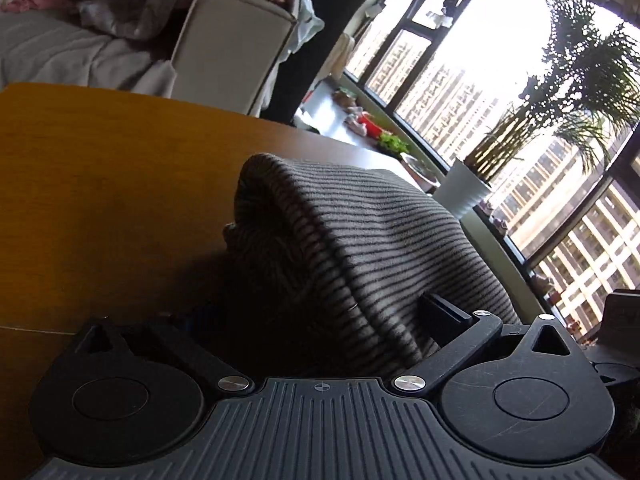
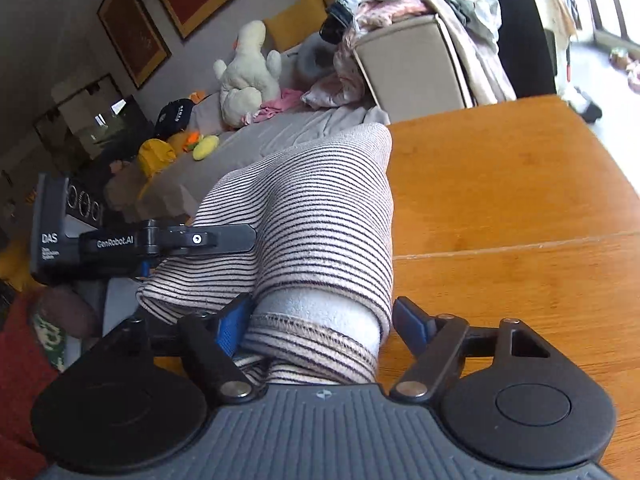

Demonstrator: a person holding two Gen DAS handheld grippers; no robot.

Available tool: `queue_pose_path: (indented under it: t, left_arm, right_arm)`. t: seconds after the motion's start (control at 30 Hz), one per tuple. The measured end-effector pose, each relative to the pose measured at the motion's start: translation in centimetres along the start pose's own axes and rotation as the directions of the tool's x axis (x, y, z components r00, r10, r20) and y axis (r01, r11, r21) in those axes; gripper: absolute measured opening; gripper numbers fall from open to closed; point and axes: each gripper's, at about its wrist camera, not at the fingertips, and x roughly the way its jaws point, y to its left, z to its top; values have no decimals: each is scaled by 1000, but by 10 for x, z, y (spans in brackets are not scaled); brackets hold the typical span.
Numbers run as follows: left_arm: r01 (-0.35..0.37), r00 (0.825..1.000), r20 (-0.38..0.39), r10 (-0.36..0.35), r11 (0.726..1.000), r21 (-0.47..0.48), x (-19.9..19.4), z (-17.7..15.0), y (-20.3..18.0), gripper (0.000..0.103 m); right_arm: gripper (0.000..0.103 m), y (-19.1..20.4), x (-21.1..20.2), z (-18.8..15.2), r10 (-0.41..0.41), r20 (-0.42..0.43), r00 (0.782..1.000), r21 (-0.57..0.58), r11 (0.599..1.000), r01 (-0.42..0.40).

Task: Fold clothes
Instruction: 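Release the bundle with the right gripper and pinch its edge with the left gripper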

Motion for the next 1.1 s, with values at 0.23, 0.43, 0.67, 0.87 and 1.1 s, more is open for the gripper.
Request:
queue_pose_path:
  t: [0.23,0.43,0.67,0.87,1.1]
  left_arm:
    - [-112,977,198,84,984,137,-42,12,-37,86]
    - [33,978,196,-66,985,168,-58,17,-65,55]
    - [-39,994,111,18,980,197,-13,-10,-62,42]
    - [-30,995,99,10,981,194,-14,-11,-57,42]
    - [-33,995,96,14,979,199,-14,-14,-54,42]
  right_arm:
    - [90,20,-6,-1,-97,24,995,-126,987,100]
    - [103,6,-8,0,-101,25,995,-57,993,102]
    - [103,-31,-38,53,-112,154,982,120,988,94]
    - [103,-23,36,98,-215,-51,975,14,976,216]
    - [103,-34,80,92,-212,-181,960,70,971,227]
